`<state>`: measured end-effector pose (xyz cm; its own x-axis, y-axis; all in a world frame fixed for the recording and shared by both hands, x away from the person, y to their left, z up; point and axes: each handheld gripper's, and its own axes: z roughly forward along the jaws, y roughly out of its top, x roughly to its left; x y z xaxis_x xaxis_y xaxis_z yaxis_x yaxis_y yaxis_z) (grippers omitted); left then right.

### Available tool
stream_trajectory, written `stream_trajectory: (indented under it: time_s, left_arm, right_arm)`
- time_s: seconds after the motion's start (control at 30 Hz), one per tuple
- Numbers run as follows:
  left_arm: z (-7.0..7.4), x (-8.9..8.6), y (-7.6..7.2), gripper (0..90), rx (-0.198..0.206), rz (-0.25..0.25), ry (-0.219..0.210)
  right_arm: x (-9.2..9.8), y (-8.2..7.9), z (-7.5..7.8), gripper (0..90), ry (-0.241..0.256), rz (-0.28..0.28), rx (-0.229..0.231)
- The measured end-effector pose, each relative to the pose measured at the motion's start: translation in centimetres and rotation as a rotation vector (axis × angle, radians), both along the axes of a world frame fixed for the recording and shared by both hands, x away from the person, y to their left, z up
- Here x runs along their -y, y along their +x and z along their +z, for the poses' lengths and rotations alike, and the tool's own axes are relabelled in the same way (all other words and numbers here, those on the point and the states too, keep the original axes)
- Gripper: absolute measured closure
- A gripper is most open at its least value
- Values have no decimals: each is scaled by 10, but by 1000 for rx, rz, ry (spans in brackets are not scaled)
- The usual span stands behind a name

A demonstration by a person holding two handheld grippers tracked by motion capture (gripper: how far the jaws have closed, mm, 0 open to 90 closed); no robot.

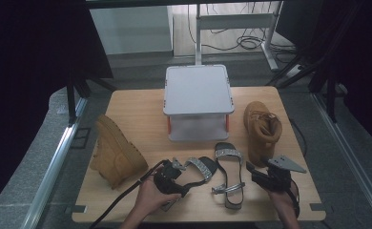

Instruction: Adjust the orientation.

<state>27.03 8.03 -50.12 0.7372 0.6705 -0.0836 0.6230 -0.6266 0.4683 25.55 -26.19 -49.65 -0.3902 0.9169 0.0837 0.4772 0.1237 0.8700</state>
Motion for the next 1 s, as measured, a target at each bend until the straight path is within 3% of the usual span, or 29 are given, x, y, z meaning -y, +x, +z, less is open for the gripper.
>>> stream_trajectory:
  time_s: [0.17, 0.47, 0.73, 1.0]
  left_arm:
    - [-6, 2, 2, 384, -6, 21, 34]
    - [-3, 0, 0, 412, 12, 23, 54]
    - [11, -24, 0, 413, 26, 73, 25]
    - [2, -46, -2, 412, 7, 141, 43]
  right_arm:
    - [0, 0, -1, 385, 1, -1, -3]
    - [0, 0, -1, 385, 1, 0, -5]
    - [4, 0, 0, 386, 5, -7, -2]
    - [5, -1, 1, 385, 6, -13, 3]
